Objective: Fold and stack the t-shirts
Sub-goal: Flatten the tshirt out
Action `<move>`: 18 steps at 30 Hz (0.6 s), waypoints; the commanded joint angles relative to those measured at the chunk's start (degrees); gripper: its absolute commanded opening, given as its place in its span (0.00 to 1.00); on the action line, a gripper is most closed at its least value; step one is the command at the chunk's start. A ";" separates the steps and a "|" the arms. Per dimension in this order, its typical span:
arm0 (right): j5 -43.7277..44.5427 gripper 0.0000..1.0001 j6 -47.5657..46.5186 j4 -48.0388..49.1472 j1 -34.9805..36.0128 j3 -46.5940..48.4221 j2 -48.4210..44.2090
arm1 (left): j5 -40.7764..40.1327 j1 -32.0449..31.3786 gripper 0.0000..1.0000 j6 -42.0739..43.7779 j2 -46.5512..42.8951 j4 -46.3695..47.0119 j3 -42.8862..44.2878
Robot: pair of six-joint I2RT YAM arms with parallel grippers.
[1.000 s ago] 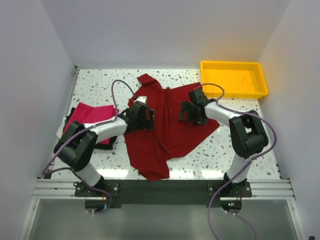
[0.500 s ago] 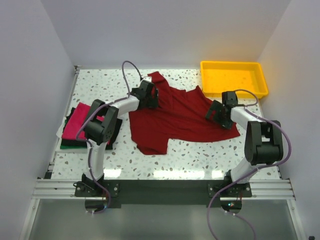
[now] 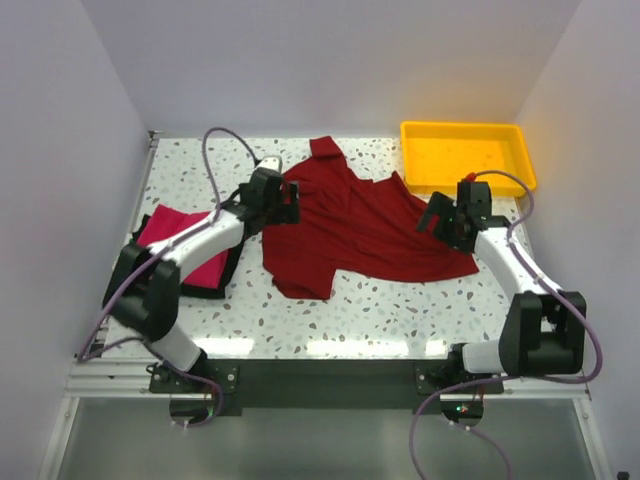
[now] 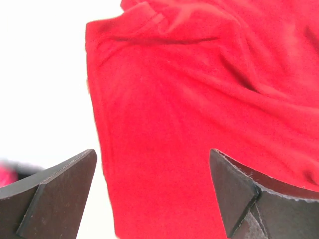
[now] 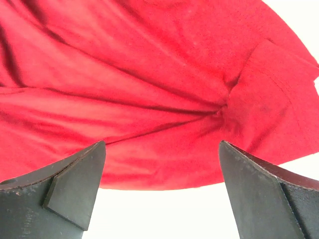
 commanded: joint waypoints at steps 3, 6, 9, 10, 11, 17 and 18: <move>2.32 0.99 1.25 -4.84 -0.20 -3.50 -7.88 | -1.71 -3.48 1.00 -14.50 -20.96 -0.41 -19.76; 3.91 0.99 2.40 -3.88 -0.20 -5.61 -11.57 | -2.24 -7.17 1.00 -20.73 -27.03 -3.48 -27.33; 4.35 0.99 2.49 -4.14 -0.20 -6.59 -13.25 | 0.57 -8.68 1.00 -25.40 -30.55 -2.35 -32.08; 4.36 0.99 2.49 -4.58 -0.20 -6.59 -13.42 | 0.92 -8.85 1.00 -26.03 -31.78 -1.65 -33.39; 4.36 0.99 2.05 -4.67 -0.20 -6.76 -13.51 | 0.75 -9.03 1.00 -26.82 -32.14 -1.56 -34.02; 4.36 0.99 1.52 -4.76 -0.20 -8.34 -13.25 | 1.10 -9.03 0.86 -30.70 -29.78 0.46 -37.19; 4.18 0.99 1.43 -4.76 -0.20 -8.52 -13.25 | 1.19 -9.12 0.81 -31.05 -29.25 0.90 -37.10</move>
